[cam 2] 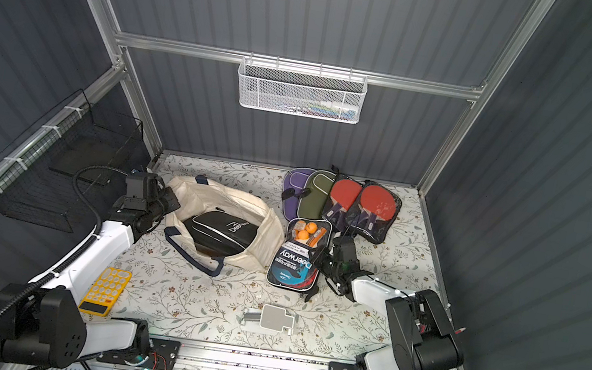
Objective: Remove the ping pong set from the canvas bag
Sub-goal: Place the ping pong set at the center of the board.
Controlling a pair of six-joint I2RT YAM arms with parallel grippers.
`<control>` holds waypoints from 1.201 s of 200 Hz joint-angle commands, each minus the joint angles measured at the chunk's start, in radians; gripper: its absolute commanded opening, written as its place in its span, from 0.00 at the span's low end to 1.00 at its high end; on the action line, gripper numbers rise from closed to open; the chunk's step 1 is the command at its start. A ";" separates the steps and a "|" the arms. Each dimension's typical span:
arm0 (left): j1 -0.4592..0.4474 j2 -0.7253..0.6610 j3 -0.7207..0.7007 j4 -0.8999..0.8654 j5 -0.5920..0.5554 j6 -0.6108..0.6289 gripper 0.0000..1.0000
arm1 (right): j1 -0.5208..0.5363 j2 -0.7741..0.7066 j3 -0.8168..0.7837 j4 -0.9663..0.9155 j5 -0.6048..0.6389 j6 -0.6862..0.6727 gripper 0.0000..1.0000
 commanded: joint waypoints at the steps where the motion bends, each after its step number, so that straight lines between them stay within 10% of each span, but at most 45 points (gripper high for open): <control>1: 0.013 -0.002 0.027 0.006 0.001 0.005 0.00 | 0.003 0.046 -0.060 -0.257 0.088 0.004 0.53; 155: 0.012 0.005 0.026 0.011 0.025 -0.005 0.00 | 0.016 -0.277 -0.007 -0.485 0.285 -0.071 0.86; 240: 0.007 0.048 -0.031 0.155 0.307 -0.055 0.00 | 0.342 -0.407 0.346 -0.496 0.289 -0.406 0.87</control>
